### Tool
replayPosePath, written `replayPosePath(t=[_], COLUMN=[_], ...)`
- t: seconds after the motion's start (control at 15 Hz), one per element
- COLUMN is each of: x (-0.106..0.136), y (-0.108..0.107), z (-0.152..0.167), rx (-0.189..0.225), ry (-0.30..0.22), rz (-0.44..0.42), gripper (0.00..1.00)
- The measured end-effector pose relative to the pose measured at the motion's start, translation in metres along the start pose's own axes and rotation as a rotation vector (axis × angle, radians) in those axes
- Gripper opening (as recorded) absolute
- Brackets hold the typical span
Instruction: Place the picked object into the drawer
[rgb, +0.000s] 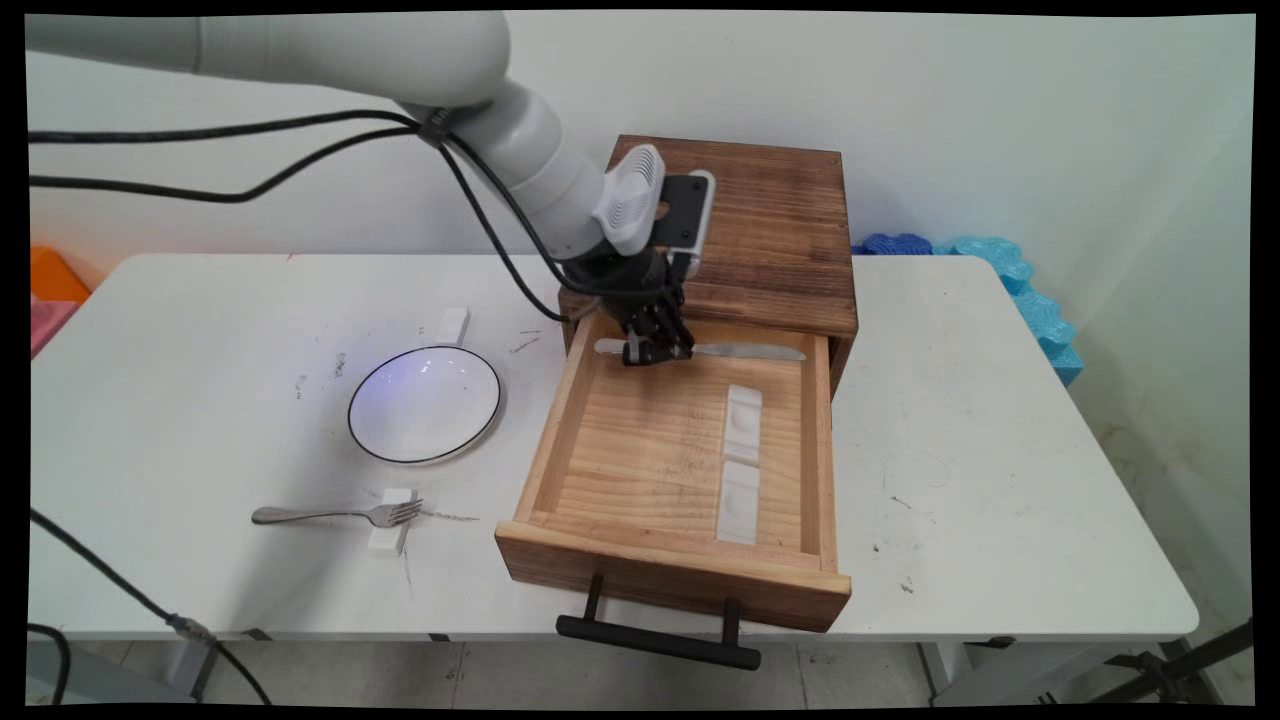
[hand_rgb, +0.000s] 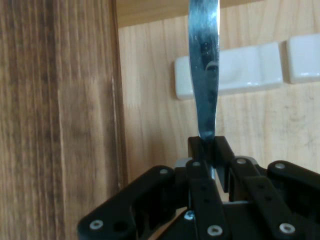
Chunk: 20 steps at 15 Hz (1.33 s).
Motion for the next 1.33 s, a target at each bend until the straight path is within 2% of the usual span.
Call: replayPosePath(t=[0.33,1.33], x=[0.002,-0.020], y=[0.001,0.009], z=[0.018,0.066], rx=[-0.011,-0.044], ry=[-0.009,-0.050], rz=[0.018,0.017], gripper=[0.00,0.00])
